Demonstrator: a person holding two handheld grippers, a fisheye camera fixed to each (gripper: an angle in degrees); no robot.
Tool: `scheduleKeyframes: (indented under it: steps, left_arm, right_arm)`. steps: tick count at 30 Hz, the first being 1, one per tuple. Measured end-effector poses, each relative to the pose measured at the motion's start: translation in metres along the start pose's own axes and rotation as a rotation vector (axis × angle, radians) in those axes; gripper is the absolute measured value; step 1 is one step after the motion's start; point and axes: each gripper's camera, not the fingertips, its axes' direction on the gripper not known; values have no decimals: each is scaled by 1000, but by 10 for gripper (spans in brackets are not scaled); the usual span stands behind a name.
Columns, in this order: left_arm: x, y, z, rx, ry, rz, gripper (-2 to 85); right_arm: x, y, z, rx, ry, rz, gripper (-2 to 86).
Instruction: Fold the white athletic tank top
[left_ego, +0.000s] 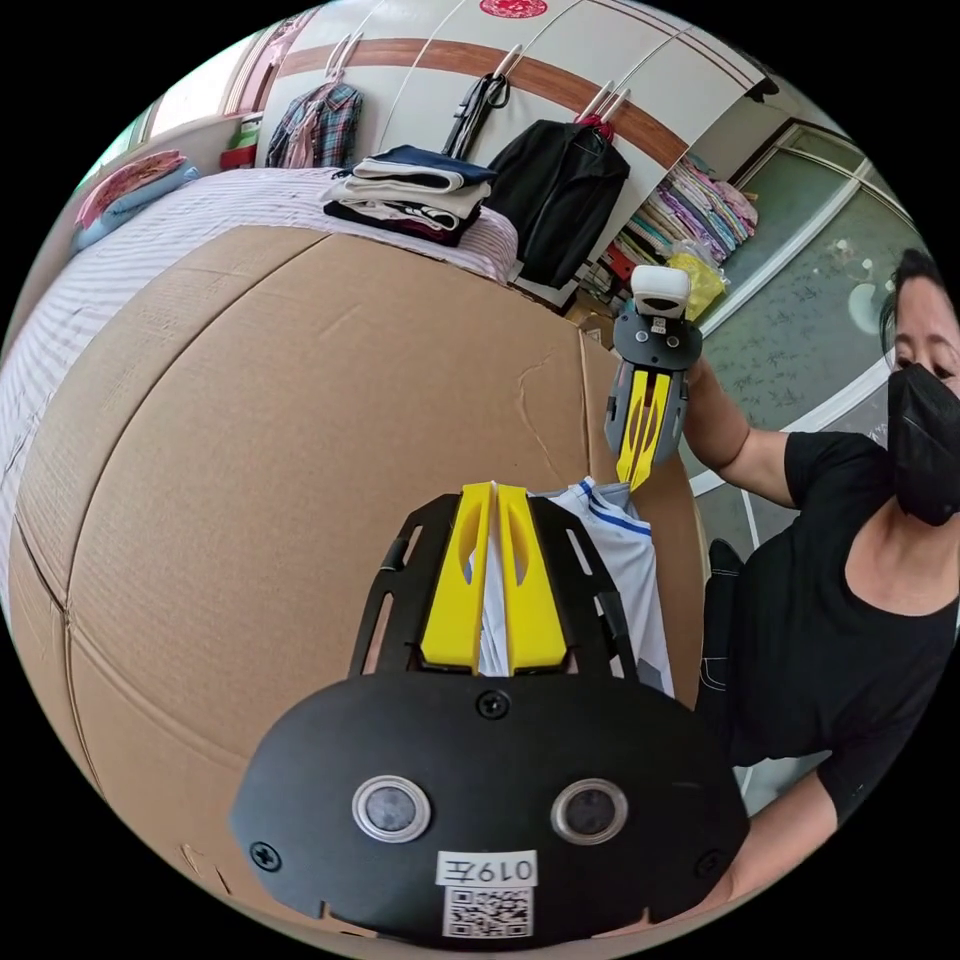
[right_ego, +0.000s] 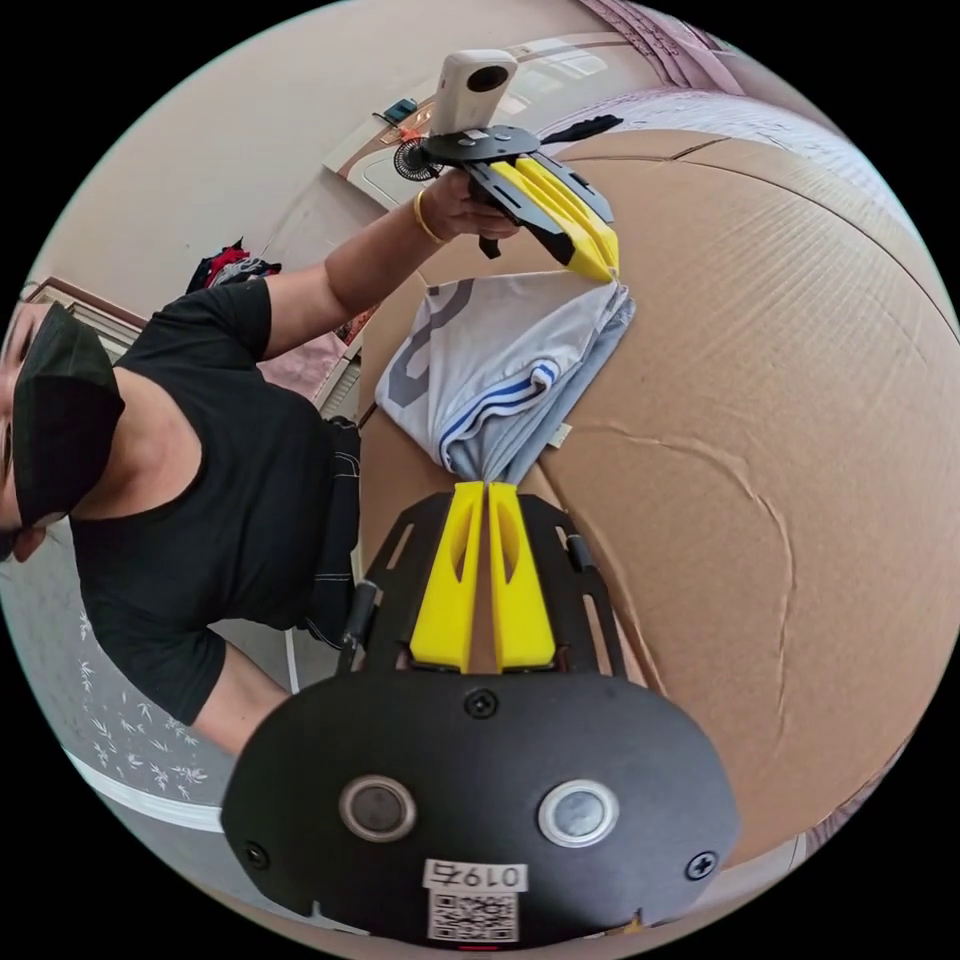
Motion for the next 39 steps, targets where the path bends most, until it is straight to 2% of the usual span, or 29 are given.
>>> scheduleKeyframes:
  steps: [6,14,19,22,29,33,39]
  left_arm:
    - [-14,2,-2,18,-12,-33,8]
    - [-24,4,0,20,19,-43,9]
    - [-21,4,2,21,19,-37,9]
    - [-16,6,4,22,7,-30,10]
    - [0,12,20,26,-3,-18,10]
    - [11,16,31,19,-18,-13,8]
    - [32,26,55,10,-48,-18,7]
  right_arm:
    - [-7,32,22,43,-12,58,7]
    - [-44,75,24,405,195,166,52]
    - [-72,73,60,364,402,119,68]
    - [-86,79,77,397,400,86,74]
    - [-106,83,132,343,545,134,71]
    - [-107,93,149,344,557,147,25]
    - [-92,125,161,437,412,223,8]
